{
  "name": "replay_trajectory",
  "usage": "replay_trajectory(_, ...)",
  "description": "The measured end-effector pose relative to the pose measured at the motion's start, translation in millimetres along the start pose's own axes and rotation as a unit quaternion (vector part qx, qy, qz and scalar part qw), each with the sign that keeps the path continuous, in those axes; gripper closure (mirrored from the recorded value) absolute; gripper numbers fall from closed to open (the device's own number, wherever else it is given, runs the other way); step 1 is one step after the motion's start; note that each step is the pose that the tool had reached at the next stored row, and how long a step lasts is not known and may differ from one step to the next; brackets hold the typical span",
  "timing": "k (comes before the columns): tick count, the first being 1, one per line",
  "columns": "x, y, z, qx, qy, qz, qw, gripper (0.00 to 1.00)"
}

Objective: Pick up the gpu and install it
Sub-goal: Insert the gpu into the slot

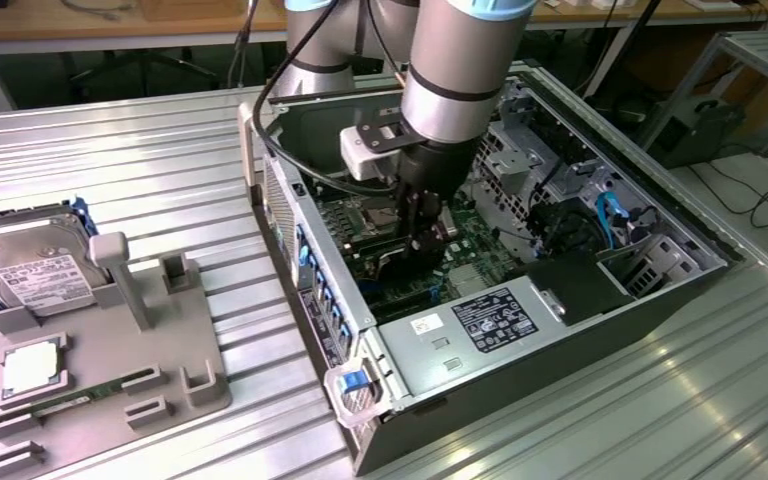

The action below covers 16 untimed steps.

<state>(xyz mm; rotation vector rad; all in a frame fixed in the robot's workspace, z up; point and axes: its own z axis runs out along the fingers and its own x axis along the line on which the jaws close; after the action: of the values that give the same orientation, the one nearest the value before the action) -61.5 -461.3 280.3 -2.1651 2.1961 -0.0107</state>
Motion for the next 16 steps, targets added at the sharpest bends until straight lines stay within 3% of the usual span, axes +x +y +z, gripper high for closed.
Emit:
replay_trajectory(7, -0.1, -0.2, -4.0, 0.0002, 0.0, 0.0, 1.0, 0.67)
replay_trajectory(10, -0.1, -0.2, -4.0, 0.0002, 0.0, 0.0, 1.0, 0.89)
replay_trajectory(16, -0.1, -0.2, -4.0, 0.0002, 0.0, 0.0, 1.0, 0.89)
